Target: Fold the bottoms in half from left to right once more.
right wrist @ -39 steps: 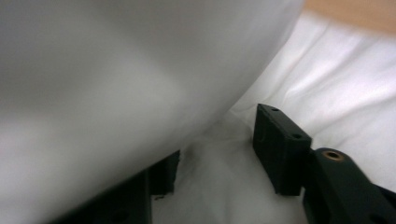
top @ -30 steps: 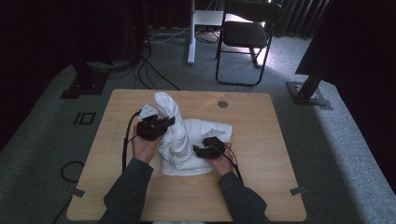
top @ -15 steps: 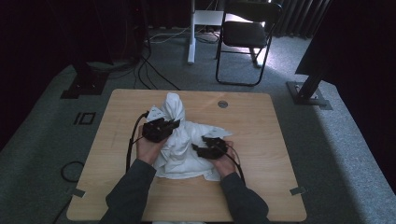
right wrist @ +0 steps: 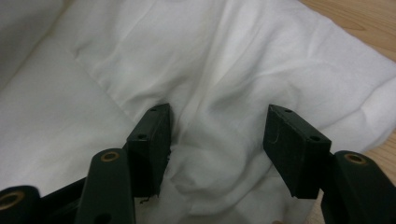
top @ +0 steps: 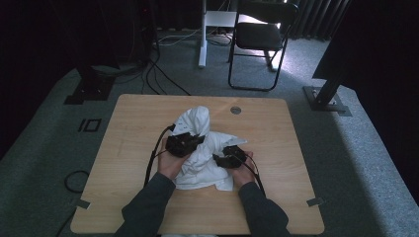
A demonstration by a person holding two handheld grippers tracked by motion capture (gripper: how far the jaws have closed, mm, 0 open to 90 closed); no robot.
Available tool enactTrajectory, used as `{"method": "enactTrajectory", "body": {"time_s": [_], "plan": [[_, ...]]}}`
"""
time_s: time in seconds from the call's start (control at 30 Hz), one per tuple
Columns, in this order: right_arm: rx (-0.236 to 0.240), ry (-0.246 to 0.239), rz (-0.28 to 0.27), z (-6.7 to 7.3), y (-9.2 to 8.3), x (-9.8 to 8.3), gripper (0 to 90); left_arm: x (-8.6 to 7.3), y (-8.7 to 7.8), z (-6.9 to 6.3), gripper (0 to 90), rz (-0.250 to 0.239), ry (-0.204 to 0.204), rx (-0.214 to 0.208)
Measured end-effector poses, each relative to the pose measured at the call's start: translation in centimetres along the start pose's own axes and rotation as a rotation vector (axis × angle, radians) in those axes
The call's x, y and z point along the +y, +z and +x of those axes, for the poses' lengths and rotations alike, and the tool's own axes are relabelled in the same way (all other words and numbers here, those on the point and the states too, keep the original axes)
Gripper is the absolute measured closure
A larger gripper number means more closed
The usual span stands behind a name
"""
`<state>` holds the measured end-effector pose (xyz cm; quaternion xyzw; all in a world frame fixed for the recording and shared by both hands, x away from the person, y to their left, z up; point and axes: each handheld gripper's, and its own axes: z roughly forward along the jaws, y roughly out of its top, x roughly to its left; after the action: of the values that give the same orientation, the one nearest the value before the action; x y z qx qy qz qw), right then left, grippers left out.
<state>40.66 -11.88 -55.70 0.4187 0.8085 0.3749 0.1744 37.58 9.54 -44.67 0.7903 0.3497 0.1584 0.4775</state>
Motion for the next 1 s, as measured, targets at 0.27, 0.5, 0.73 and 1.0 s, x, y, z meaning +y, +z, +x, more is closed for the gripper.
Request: {"method": "enactTrajectory", "body": {"time_s": [0.27, 0.5, 0.73, 1.0], "plan": [[0.089, 0.002, -0.02, -1.4, -1.0, 0.0, 38.8, -1.6, 2.2, -0.8, 85.3, 0.046, -0.006, -0.04], [0.019, 0.098, -0.115, -4.5, -4.7, 0.0, 38.4, -3.4, 4.2, -1.5, 84.9, 0.111, -0.009, -0.073], [-0.001, 0.09, -0.243, -5.0, -8.7, 2.0, 37.1, -6.2, 7.2, -1.1, 84.8, 0.173, -0.057, -0.129], [0.053, 0.021, -0.292, -2.0, -9.0, 4.6, 33.7, -6.0, 7.1, -1.3, 83.7, 0.186, -0.044, -0.114]]}}
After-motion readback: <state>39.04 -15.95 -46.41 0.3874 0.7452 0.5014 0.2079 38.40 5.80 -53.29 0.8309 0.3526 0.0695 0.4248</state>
